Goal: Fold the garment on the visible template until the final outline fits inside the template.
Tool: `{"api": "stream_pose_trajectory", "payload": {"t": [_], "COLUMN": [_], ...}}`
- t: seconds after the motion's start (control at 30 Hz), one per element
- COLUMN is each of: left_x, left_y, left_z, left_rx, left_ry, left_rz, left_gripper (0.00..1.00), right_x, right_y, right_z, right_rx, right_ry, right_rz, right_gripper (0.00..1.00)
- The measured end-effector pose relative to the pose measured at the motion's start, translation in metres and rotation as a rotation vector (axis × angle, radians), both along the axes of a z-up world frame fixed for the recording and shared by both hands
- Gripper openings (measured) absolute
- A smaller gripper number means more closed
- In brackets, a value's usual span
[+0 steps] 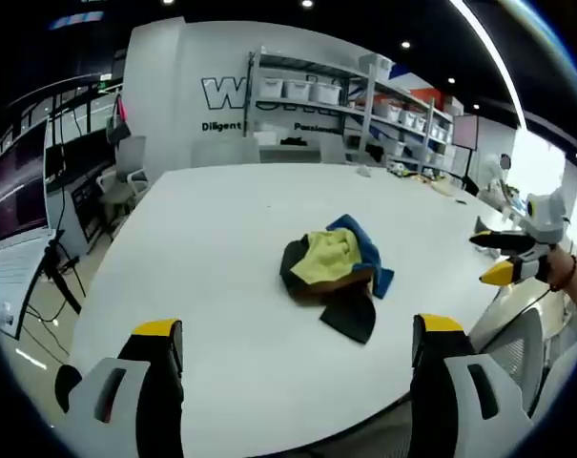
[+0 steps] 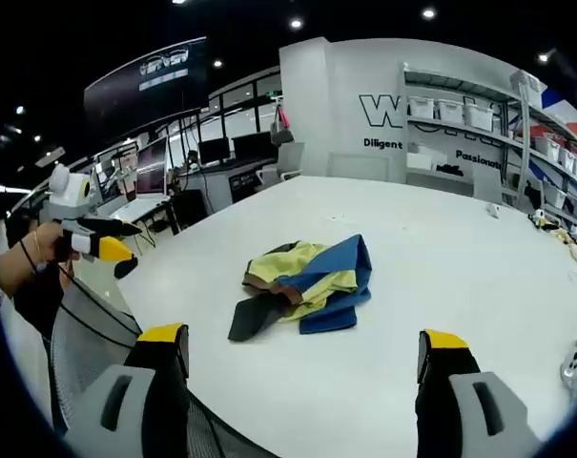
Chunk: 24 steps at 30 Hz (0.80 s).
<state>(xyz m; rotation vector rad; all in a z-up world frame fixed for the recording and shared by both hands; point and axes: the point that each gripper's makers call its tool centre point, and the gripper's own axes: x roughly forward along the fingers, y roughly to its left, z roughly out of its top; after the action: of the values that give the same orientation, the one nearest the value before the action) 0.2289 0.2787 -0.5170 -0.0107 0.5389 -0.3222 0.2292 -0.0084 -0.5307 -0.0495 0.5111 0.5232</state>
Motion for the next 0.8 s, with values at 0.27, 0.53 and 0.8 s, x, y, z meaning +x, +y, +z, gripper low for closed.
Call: {"api": "stream_pose_trajectory", "payload": {"t": [0.27, 0.53, 0.8], "left_x": [0.0029, 0.0027, 0.0033], "left_y": [-0.0009, 0.0008, -0.0018], "left_z": [0.003, -0.0011, 0.0001], "left_rx": [0.0, 0.025, 0.012], "left_ry": [-0.009, 0.005, 0.0], "left_rz": [-0.002, -0.005, -0.009], "left_gripper": [0.98, 0.97, 0.97], "right_x": [-0.0003, 0.0007, 0.0024], "right_y": [-0.0006, -0.0034, -0.0025], "right_z": [-0.0021, -0.0072, -0.0089], "right_rx": [-0.001, -0.009, -0.011], "right_ry": [0.009, 0.023, 0.027], "right_rz": [0.0, -0.01, -0.008], "right_gripper": [0.99, 0.99, 0.99]}}
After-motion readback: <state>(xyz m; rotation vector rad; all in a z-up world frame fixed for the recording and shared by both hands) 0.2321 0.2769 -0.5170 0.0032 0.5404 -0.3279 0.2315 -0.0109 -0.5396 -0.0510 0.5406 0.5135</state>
